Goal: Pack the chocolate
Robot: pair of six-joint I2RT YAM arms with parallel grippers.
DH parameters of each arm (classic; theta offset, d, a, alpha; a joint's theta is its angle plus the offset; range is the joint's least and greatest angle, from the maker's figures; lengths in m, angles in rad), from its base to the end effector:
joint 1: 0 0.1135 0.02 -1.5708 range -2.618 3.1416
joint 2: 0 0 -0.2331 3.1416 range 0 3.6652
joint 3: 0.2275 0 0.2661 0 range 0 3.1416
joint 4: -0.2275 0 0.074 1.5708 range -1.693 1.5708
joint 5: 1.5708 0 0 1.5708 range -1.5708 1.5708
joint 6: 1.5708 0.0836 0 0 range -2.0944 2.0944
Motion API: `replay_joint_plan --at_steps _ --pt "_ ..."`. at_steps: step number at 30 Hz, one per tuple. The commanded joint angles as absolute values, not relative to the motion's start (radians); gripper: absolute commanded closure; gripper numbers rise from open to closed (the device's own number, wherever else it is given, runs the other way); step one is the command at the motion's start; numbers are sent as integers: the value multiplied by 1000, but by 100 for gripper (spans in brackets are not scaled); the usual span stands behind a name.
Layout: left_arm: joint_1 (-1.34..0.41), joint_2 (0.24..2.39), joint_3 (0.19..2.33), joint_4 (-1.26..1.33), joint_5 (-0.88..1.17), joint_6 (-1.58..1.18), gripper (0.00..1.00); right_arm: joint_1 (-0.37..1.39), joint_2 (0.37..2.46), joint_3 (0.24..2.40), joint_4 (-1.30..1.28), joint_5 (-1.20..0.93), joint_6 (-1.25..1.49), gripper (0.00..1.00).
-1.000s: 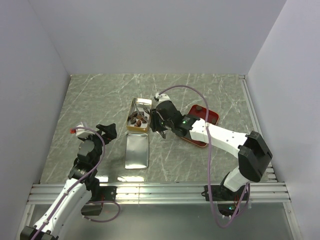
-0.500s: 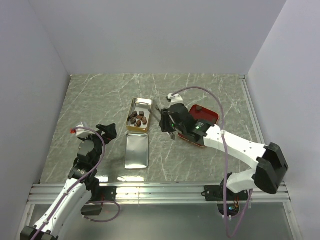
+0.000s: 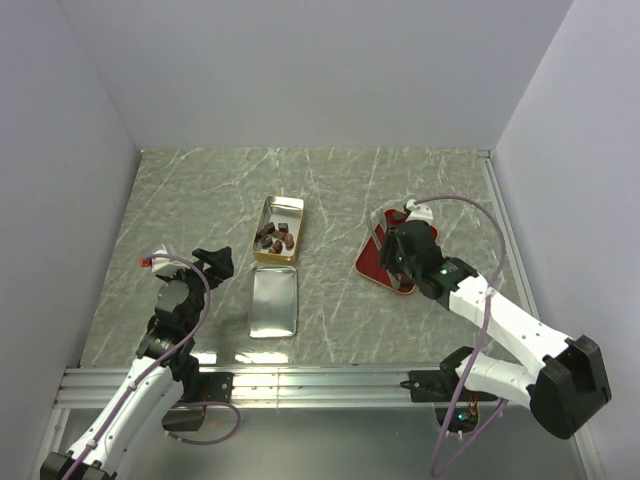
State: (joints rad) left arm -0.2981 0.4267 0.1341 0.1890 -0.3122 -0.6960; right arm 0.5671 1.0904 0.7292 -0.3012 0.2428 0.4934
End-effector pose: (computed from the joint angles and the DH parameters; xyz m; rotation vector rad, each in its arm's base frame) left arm 0.2236 -0.0419 0.1768 -0.5643 1.5959 -0.4885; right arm 0.2624 0.1433 0.1893 0.0505 2.2282 0.3152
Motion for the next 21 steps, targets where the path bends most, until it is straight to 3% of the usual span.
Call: replay_joint_plan --at_steps 1,21 --pt "-304 414 127 198 -318 -695 0 532 1025 713 -288 271 514 54" --pt "-305 406 126 193 -318 -696 1 373 1058 649 -246 221 489 52"
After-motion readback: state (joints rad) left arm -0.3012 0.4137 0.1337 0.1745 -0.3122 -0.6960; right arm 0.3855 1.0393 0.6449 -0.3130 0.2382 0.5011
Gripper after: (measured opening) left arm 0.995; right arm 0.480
